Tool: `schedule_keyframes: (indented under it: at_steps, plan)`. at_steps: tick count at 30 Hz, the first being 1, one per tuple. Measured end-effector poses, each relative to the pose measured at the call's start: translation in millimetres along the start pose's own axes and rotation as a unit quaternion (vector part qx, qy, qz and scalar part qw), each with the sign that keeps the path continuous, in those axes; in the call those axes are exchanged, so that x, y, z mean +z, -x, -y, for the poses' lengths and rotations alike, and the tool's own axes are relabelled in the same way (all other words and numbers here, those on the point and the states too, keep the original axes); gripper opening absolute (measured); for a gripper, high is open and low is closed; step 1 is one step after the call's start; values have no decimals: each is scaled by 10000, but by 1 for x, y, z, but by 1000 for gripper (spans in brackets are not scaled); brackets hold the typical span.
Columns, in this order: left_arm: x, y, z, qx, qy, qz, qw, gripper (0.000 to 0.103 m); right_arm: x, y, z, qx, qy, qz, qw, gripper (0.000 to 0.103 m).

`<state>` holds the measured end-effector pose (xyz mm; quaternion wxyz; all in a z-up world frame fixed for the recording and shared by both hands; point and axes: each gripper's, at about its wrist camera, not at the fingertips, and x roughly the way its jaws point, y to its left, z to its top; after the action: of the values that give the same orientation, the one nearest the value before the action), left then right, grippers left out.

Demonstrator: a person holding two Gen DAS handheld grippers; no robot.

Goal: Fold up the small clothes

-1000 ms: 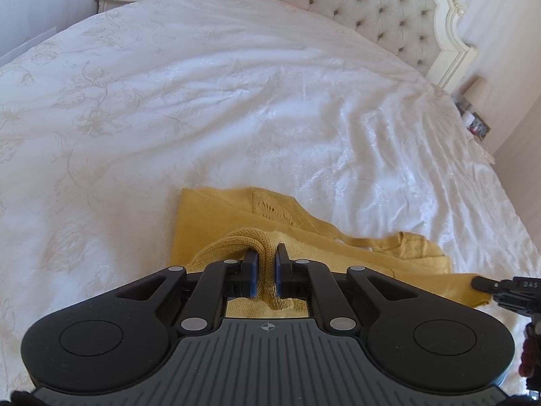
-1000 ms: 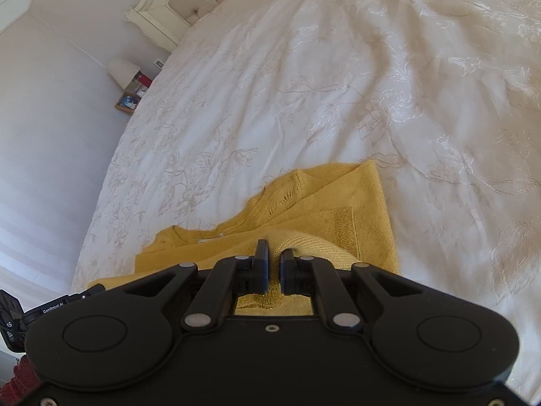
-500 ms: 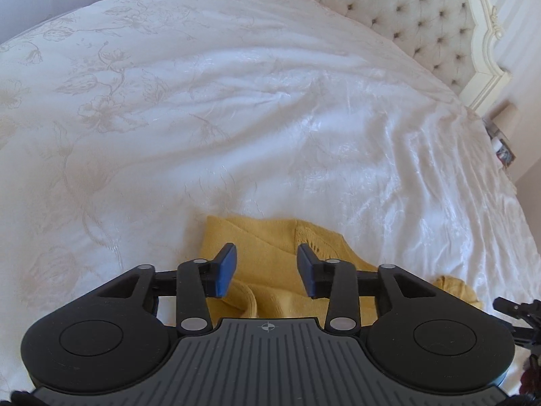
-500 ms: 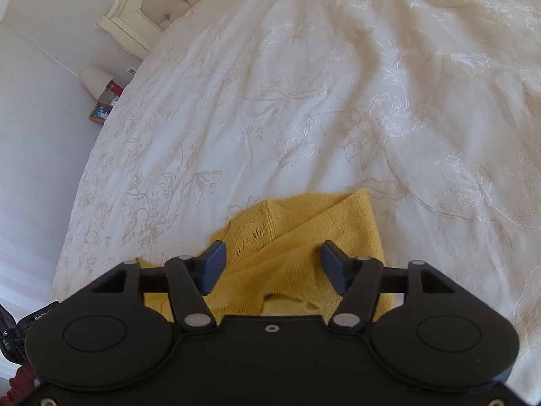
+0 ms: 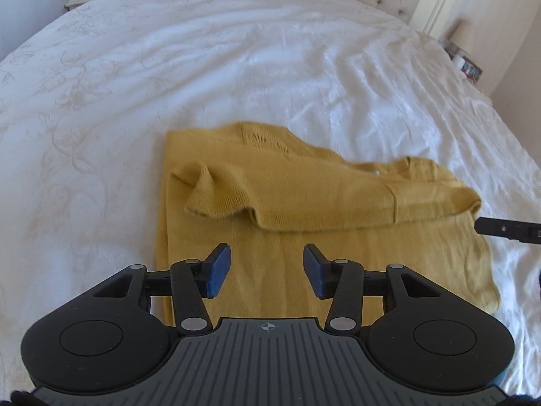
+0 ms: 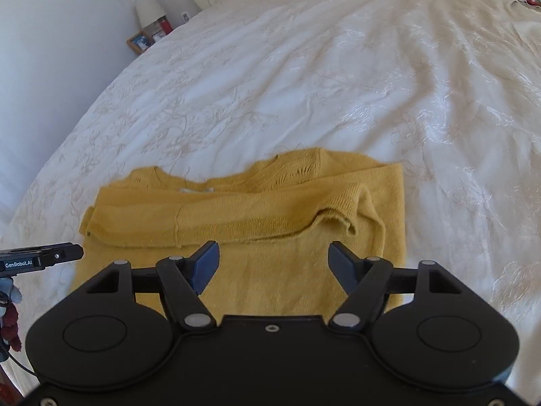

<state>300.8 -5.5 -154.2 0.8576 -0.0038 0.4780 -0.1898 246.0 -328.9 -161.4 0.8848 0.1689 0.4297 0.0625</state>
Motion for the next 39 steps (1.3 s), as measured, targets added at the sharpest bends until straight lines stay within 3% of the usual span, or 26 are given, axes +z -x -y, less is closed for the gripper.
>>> schedule_keyframes:
  at_steps: [6, 10, 14, 19, 23, 29, 33, 37, 39]
  plan:
    - [3, -26, 2, 67, -238, -144, 9996, 46, -10, -24, -12, -228, 514, -307, 9979, 74]
    - [28, -47, -9, 136, -350, -93, 9992, 46, 3, -47, -6, -376, 718, -386, 9960, 74]
    - [62, -64, -27, 141, -155, 83, 9997, 46, 28, -69, 3, -547, 852, -343, 9943, 74]
    - [101, -67, -48, 290, 278, 447, 9982, 46, 59, -78, 16, -659, 586, -84, 9961, 74]
    - [114, -57, -55, 491, 436, 643, 9958, 46, 68, -71, 26, -714, 197, 121, 9972, 74]
    - [89, -39, -42, 403, 335, 555, 9971, 48, 54, -50, 29, -580, -195, 219, 9979, 74]
    - [54, -41, -17, 330, -86, 153, 9993, 59, 34, -45, 16, -466, -32, -5, 9989, 78]
    - [17, -50, -7, 449, -404, -379, 9975, 60, 8, -46, 12, -654, 126, -362, 9971, 81]
    - [2, -46, -12, 593, -475, -382, 9964, 62, -5, -43, 18, -916, 136, -487, 9945, 82]
